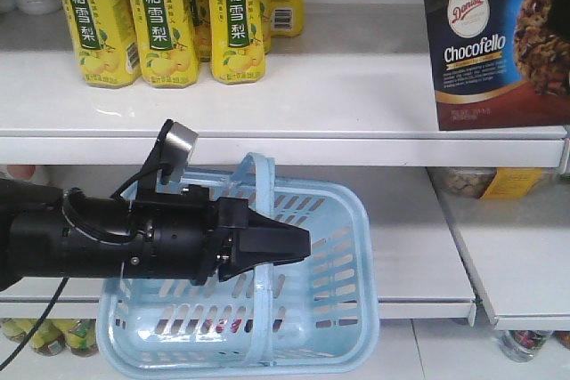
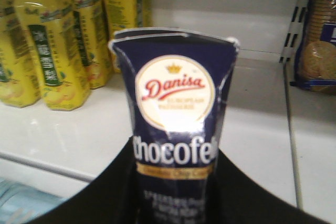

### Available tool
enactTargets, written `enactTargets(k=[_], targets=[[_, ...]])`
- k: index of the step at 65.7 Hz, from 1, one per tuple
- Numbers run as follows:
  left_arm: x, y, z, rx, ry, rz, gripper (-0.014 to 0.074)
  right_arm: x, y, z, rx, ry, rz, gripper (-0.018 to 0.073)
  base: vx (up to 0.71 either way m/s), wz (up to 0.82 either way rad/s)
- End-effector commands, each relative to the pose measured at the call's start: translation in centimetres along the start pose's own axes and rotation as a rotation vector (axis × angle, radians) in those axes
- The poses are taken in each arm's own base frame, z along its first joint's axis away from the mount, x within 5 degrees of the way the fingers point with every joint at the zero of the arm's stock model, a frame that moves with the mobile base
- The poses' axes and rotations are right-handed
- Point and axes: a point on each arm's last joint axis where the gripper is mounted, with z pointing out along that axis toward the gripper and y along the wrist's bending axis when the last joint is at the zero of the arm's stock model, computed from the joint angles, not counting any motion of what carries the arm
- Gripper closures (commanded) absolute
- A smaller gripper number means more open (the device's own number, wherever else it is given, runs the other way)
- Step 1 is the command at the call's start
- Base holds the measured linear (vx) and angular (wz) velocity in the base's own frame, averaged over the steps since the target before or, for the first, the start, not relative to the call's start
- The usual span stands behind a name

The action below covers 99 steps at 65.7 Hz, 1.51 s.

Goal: Left arm holds basket, right arm returns cookies
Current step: 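Place the cookie box upright on the upper shelf with the right gripper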

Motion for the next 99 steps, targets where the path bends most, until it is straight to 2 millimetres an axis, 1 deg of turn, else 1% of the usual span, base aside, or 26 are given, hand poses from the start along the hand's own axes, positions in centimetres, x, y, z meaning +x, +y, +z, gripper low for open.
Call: enactTargets(k=[1,8,15,28,34,41,54,60,70,77,86,99], targets=[[-0.8,-2.5,-0.5,0.115,-0.059,0.001,0.0599,-2.1,-0.2,1.0,0.051,-0.161,-0.020,0.0447,0.00,0.00],[-0.8,-2.5,-0.5,0.115,-0.059,0.001,0.0599,-2.0,-0.4,3.4,0.120,-0.158,0.019,0.0447,0.00,0.00],[-0.8,-2.5,-0.5,0.115,-0.059,0.001,0.0599,-1.4,-0.6,5.9,0.190,-0.121,0.064,0.0447,0.00,0.00],[-0.8,-2.5,-0.5,0.115,-0.059,0.001,0.0599,0.3,-0.4,10.4,0.254,-0.020,0.037,0.0447,0.00,0.00],[-0.8,-2.5,-0.5,0.115,-0.059,0.001,0.0599,1.2,-1.0,12.2,0.283,0.034,0.058,0.0447,0.00,0.00],[-0.8,-2.5,-0.5,0.115,-0.059,0.001,0.0599,2.0,-2.5,13.6,0.315,0.076,0.127,0.0447,0.00,0.00],[-0.8,-2.5,-0.5,0.115,-0.059,0.001,0.0599,3.1,-3.8,15.5,0.304,0.138,0.108,0.0445,0.00,0.00],[-0.8,-2.5,-0.5,0.115,-0.059,0.001,0.0599,3.7,-4.4,16.3,0.314,0.171,0.128,0.0443,0.00,0.00],[-0.8,-2.5,-0.5,0.115,-0.059,0.001,0.0599,4.1,-4.2,16.8,0.288,0.195,0.115,0.0433,0.00,0.00],[-0.8,-2.5,-0.5,0.115,-0.059,0.001,0.0599,4.1,-4.0,16.8,0.262,0.199,0.127,0.0403,0.00,0.00],[-0.8,-2.5,-0.5,0.115,-0.059,0.001,0.0599,4.1,-3.8,16.7,0.245,0.208,0.121,0.0311,0.00,0.00],[-0.8,-2.5,-0.5,0.115,-0.059,0.001,0.0599,4.3,-3.8,16.7,0.242,0.222,0.135,0.0119,0.00,0.00]])
